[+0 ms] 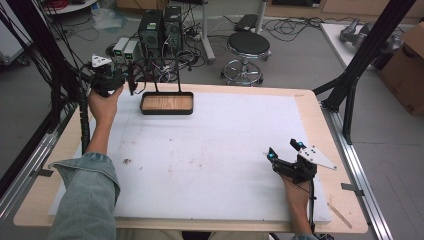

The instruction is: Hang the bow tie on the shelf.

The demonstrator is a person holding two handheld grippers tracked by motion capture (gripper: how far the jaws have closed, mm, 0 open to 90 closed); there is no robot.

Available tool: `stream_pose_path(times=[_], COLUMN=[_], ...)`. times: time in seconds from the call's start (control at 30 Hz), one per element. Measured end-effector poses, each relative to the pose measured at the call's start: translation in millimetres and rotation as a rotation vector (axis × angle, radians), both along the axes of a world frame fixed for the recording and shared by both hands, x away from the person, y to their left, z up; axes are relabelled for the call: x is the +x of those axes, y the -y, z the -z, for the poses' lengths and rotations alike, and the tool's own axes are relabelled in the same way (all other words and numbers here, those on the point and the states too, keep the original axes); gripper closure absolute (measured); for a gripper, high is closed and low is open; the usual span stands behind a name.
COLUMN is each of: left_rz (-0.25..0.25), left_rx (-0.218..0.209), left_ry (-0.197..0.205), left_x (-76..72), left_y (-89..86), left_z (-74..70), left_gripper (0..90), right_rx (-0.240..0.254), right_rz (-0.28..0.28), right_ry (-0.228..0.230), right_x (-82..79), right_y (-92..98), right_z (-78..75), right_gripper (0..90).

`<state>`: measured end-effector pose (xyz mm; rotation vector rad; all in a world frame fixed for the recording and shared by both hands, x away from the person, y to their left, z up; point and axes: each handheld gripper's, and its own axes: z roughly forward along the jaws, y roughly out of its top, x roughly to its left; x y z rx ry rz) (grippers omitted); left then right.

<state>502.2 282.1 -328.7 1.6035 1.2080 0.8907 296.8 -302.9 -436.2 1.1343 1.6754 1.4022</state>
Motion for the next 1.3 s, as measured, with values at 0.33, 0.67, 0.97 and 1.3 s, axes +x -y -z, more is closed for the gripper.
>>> stream_pose_path(times=[0.33,0.67,0.97,1.3], left_rz=[0.052,0.127,0.19,0.285], left_rx=[-0.017,-0.083,-0.037,-0.035], left_ry=[0.053,0.12,0.178,0.208], left_x=[-23.5,-68.1,-101.2,-139.8], left_y=[-8.6,-15.5,-12.2,-6.3], left_z=[-10.3,-18.7,-30.8,-33.8], left_gripper=[59.0,46.4,38.0,28.1], right_rx=[-0.003,0.001,0.009,0.008], right_rz=[0.0,0.002,0.002,0.004], right_ry=[0.0,-0.001,-0.006,-0.004], right_x=[0.0,-0.1,-0.3,-0.1], right_y=[0.1,0.1,0.4,0.5], right_z=[0.0,0.0,0.1,0.1], right_gripper=[11.1,11.2,11.1,11.2])
